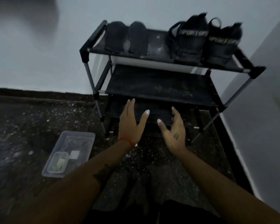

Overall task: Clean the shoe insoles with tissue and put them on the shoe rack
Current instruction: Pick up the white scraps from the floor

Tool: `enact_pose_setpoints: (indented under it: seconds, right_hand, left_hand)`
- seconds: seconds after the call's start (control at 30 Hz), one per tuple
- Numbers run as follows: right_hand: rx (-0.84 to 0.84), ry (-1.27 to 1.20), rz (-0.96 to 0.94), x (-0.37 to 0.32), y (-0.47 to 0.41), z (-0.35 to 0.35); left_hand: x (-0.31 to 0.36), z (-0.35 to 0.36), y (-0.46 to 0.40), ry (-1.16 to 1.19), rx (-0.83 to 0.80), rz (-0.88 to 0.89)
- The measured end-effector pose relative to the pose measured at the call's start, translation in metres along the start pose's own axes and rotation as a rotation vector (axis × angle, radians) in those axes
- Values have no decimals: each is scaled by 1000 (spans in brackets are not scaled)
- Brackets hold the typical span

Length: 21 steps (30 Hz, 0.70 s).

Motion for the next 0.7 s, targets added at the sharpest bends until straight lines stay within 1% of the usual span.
enact_pose_setpoints:
  seconds: [0.17, 0.27, 0.4, 0.5, 0.6, 0.7]
  right_hand:
    - [-135, 135, 34, 60, -17, 65]
    - [-211, 268, 23, 96, -35, 102]
    - [-286, 363, 2, 143, -54, 152]
    - [-325, 377, 18, 174, -64, 185]
    - [-356, 405, -19, 201, -73, 216]
    - [-329, 446, -53, 221, -81, 240]
  left_hand:
    - [-85, 19, 16, -83, -76, -102]
    - [-136, 35, 22, -125, -103, -170]
    - [-199, 61, 31, -150, -132, -243]
    - [-239, 80, 42, -141, -126, -311]
    - [-270, 95, 53, -137, -115, -356]
    - [-296, 108, 58, -138, -106, -387]
Point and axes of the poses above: each hand's wrist, its own y-axis away from the middle knuckle, its own z-axis out of the palm, x = y × z, the point moved 4 cm from there along -y, towards the middle knuckle, and after that the axes turned 13 degrees about z, right-handed, at the moved point
